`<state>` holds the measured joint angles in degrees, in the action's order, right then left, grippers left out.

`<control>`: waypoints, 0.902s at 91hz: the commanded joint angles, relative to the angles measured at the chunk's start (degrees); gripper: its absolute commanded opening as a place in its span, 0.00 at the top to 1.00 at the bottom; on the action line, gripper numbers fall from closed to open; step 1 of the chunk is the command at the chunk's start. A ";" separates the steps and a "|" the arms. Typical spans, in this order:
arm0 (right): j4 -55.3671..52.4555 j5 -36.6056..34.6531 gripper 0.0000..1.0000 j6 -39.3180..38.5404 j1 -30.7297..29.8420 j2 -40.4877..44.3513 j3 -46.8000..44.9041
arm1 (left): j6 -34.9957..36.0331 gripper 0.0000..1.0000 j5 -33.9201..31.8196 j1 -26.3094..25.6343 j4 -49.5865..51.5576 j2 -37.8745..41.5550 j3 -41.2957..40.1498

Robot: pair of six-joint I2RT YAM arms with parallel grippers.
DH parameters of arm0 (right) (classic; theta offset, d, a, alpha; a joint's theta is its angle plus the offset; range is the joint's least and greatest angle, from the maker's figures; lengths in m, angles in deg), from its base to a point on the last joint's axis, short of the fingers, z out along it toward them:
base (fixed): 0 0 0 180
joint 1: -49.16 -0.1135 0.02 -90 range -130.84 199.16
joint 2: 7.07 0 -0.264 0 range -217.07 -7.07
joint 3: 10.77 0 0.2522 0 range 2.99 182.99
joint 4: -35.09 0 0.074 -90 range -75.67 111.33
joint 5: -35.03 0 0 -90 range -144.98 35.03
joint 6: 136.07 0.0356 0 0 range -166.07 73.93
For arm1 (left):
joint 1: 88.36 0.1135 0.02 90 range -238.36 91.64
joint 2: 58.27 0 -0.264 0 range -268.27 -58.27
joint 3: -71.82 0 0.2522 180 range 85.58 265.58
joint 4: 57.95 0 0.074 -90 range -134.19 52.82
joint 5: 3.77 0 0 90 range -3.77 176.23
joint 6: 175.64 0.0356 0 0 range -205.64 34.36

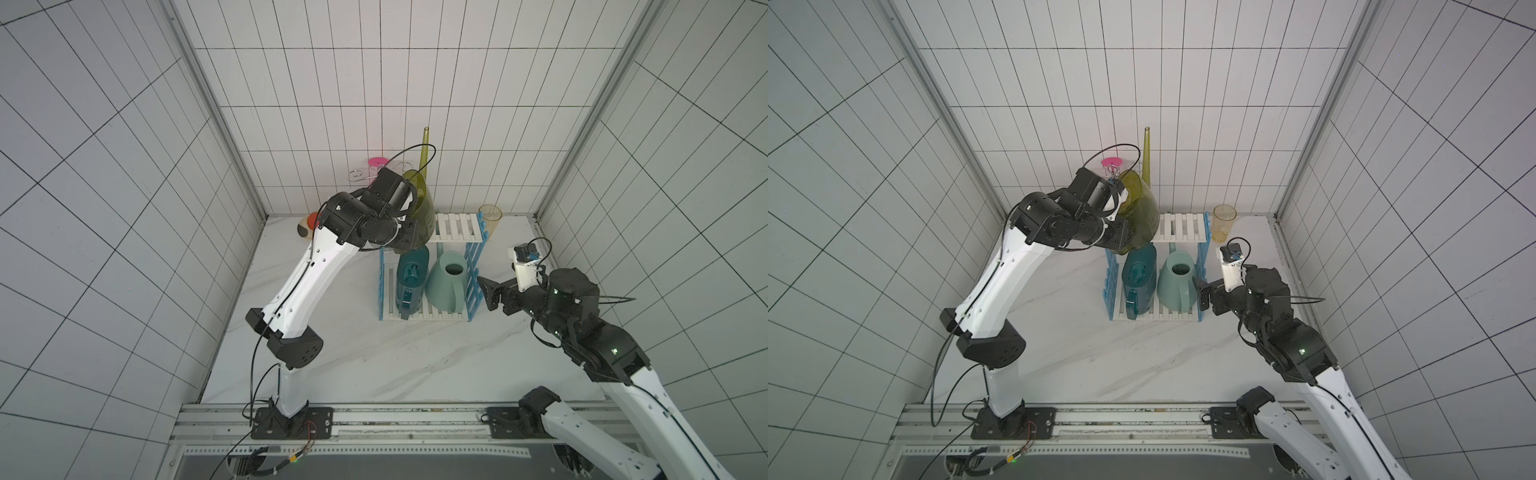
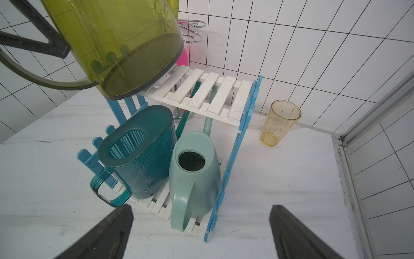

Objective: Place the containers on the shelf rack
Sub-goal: 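Place the container on the shelf.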

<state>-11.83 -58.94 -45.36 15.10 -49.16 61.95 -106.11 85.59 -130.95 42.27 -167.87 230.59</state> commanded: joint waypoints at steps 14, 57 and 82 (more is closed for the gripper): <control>1.01 -0.44 0.01 0.87 0.71 0.47 -0.75 | 2.44 1.00 -2.62 0.04 -3.37 -0.80 2.50; 1.07 -0.60 0.01 1.05 0.75 1.29 -1.21 | 3.02 0.79 -3.81 0.29 -3.91 -2.33 2.52; 1.08 -0.60 0.01 1.05 0.81 1.39 -1.13 | 3.14 0.73 -3.55 0.58 -4.10 -2.81 2.45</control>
<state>-11.68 -58.96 -44.93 15.10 -48.35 61.25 -103.99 83.07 -130.73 41.11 -169.66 231.62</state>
